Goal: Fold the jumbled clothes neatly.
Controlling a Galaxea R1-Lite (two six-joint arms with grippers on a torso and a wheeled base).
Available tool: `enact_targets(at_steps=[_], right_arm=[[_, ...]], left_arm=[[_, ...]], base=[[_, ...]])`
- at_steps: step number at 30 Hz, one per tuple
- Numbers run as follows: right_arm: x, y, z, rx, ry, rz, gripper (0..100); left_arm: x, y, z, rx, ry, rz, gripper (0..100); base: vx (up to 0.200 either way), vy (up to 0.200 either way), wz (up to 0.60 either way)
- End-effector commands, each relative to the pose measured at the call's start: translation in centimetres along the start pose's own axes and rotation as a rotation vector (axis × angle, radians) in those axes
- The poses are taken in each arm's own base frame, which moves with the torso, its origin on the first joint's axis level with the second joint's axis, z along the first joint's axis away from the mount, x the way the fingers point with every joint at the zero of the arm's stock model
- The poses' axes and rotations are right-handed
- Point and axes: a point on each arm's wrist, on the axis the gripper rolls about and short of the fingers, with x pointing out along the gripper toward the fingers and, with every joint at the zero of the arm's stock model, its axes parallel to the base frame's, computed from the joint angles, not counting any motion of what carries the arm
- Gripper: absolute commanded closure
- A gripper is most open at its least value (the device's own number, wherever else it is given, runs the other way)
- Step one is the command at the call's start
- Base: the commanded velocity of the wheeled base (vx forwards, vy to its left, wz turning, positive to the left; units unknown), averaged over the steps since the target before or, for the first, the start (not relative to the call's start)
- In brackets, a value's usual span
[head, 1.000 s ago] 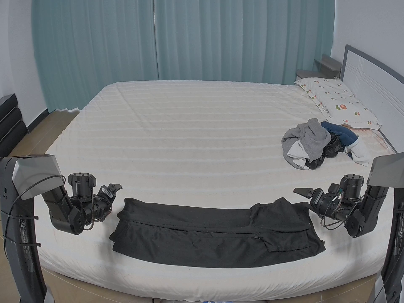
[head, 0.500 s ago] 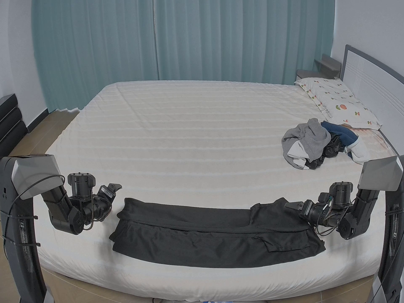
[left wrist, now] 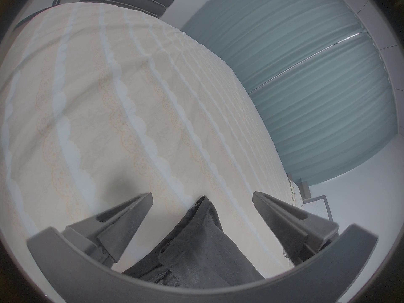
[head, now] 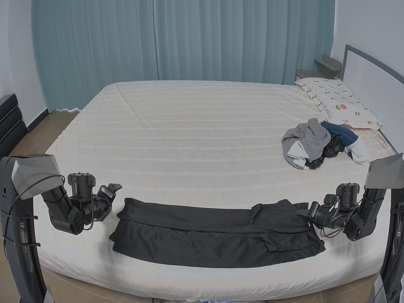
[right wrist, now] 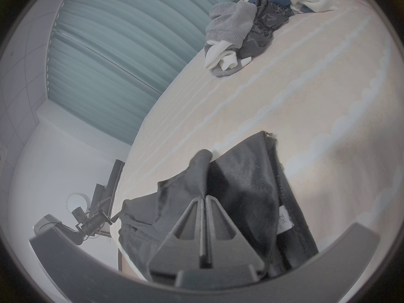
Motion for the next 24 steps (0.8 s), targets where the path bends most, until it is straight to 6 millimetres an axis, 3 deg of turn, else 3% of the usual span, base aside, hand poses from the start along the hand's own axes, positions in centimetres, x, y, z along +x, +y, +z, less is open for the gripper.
enact_targets(at_steps=[1,24], right_arm=[[-1.8,0.2,0.4,0.011,-0.003,0.019,100],[-4.0,-0.9,-2.3,-0.125,0.094,-0.036,100]], left_arm=[[0.0,0.0,0.0,-0.001,-0.001,0.000,0],[0.0,0.0,0.0,0.001,0.001,-0.001,0]], base=[[0.000,0.000,0.00],[0.000,0.000,0.00]])
